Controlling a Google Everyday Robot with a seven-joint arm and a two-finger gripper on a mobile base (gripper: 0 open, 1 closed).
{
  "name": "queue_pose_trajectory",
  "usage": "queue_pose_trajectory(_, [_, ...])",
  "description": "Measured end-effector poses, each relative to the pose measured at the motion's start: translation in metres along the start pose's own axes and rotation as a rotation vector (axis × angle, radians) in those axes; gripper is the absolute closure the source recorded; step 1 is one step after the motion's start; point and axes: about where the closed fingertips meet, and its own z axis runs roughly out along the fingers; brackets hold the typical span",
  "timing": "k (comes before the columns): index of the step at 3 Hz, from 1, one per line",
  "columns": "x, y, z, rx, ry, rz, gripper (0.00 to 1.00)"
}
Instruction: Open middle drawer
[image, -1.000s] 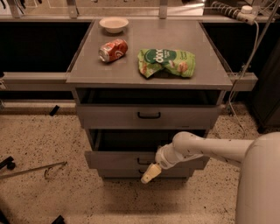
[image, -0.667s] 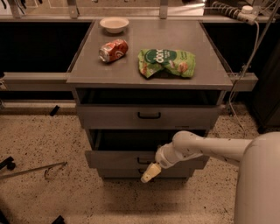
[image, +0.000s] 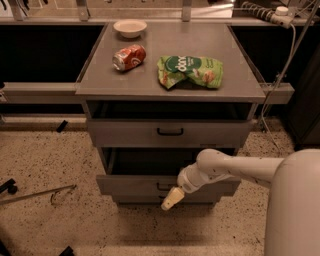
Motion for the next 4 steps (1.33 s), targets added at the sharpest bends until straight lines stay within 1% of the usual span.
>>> queue_pose_trajectory(1, [0.007, 0.008, -0.002, -0.018, 0.011, 0.014, 0.0])
queue_pose_trajectory(2, [0.014, 0.026, -0.016, -0.042, 0.001, 0.092, 0.0])
queue_pose_trajectory(3, [0.014, 0.026, -0.016, -0.042, 0.001, 0.092, 0.0])
queue_pose_trajectory(4, [0.018, 0.027, -0.01, -0.061, 0.009, 0.101, 0.0])
